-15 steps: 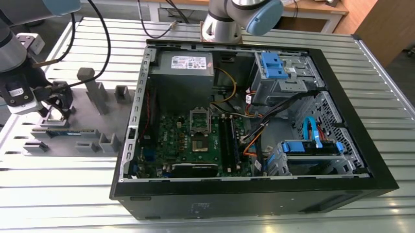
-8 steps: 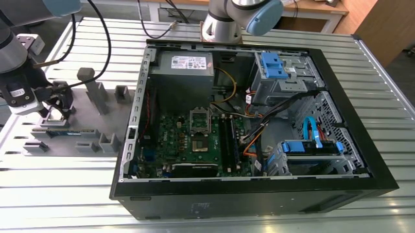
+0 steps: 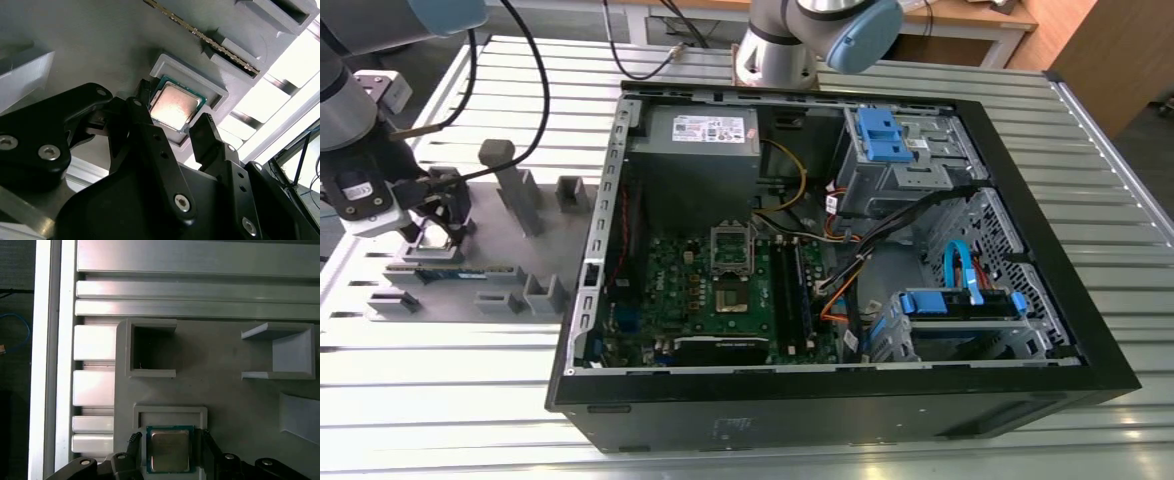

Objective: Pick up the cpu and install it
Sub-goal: 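Pick up the cpu and move it towards the insertion slot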

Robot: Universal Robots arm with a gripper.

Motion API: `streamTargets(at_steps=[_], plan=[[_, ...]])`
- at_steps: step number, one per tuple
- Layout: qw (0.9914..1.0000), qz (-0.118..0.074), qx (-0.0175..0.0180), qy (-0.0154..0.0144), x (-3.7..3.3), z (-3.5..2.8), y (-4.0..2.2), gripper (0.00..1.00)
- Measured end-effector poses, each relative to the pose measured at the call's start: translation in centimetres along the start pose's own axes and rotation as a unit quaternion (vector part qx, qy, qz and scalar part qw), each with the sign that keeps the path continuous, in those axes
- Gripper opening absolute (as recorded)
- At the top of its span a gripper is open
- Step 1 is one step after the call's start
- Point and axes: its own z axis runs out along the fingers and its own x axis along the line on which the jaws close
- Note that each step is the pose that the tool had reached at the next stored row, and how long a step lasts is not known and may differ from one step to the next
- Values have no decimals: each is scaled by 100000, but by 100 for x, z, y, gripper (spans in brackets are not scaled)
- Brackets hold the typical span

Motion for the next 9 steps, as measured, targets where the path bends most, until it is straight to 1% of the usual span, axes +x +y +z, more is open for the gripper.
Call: streamTargets(at_steps=[2,9], plan=[[100000,1,-56,3,0,1,0,59],[100000,-18,-64,2,4,7,8,59]])
